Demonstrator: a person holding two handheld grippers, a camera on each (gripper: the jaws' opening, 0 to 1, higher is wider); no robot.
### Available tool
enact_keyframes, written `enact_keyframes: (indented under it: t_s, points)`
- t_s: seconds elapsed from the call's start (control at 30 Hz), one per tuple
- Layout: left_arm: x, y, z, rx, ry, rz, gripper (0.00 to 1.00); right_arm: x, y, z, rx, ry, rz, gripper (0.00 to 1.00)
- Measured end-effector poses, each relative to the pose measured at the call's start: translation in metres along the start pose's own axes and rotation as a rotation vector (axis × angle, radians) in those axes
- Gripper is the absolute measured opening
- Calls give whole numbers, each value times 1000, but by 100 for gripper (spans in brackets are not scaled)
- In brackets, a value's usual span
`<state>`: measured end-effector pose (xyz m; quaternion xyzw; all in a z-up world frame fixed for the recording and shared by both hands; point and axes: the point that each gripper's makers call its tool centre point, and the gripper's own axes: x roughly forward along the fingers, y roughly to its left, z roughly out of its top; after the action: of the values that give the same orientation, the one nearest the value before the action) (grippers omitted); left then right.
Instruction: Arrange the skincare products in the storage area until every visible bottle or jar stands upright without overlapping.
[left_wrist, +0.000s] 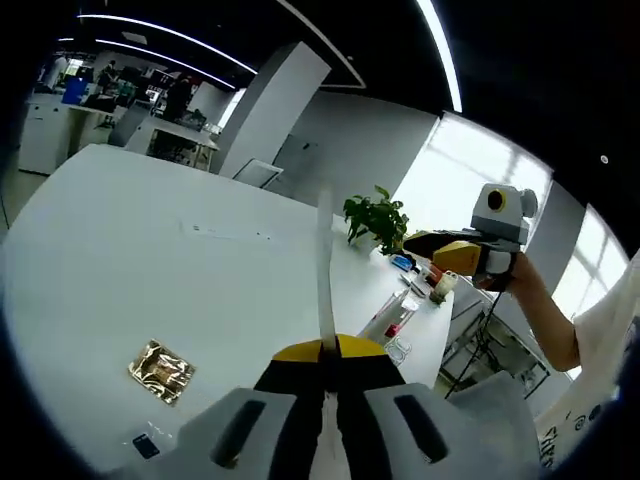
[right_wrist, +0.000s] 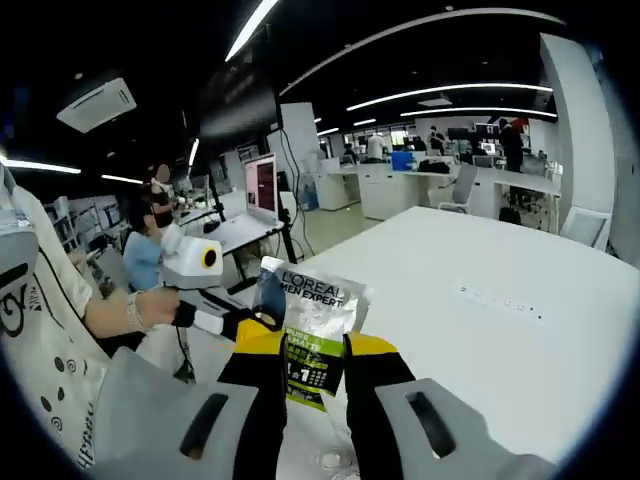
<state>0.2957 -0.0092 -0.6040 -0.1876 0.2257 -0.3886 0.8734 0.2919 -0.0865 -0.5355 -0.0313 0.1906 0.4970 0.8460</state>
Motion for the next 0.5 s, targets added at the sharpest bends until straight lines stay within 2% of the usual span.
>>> enact_keyframes:
  t_s: [0.17,0.2,0.3,0.37,0.43,0.5]
  points:
    - [-8,-2,-4,14,8,-2,0,-4,25,-13,14,-7,34,20]
    - [-10,1,-4,13,12,-6,0,-4,25,-14,5,-18,16,20]
    - [-14,2,-6,13,11,-5,0,-3,38,-26,10,10,26,23]
    - [-16,-4,-10,10,15,-13,0,-2,43,-39,7,44,18,23]
    - [-18,-8,-13,13,22,-20,0,0,45,-50,25,56,0,23]
    - [-19,-16,-18,17,27,-30,0,3,48,-63,104,46,3,23]
